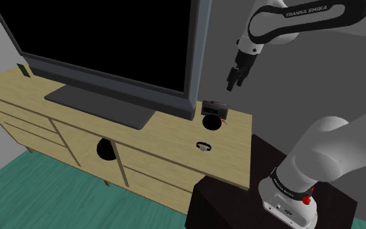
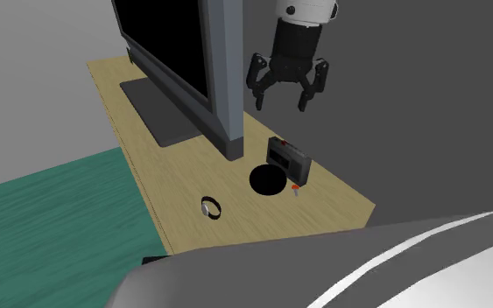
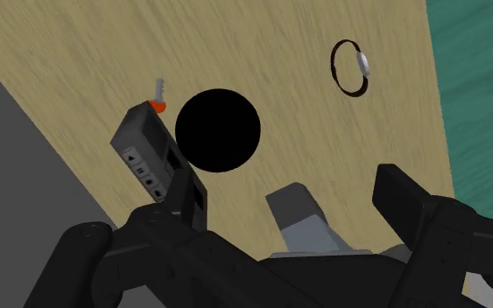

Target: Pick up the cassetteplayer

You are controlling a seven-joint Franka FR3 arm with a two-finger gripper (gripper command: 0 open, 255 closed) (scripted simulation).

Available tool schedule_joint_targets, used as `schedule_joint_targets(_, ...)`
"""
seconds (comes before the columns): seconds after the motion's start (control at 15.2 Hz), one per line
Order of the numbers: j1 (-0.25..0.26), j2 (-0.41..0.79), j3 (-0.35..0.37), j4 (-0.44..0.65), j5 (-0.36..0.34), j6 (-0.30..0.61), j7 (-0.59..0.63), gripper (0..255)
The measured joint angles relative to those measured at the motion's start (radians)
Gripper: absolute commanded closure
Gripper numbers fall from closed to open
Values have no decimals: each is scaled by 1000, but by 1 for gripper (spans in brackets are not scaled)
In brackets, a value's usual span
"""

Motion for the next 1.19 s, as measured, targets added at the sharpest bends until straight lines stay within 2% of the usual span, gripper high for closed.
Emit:
schedule_joint_targets(0.33,40,187,-88,39,23,135,-197,0)
schedule_joint_targets(0.66,85,403,-150,102,108,261,-408,0)
schedule_joint_targets(0.99,97,622,-163,208,233,333,-628,0)
schedule_joint_targets(1.19,91,690,-154,240,275,355,-686,0)
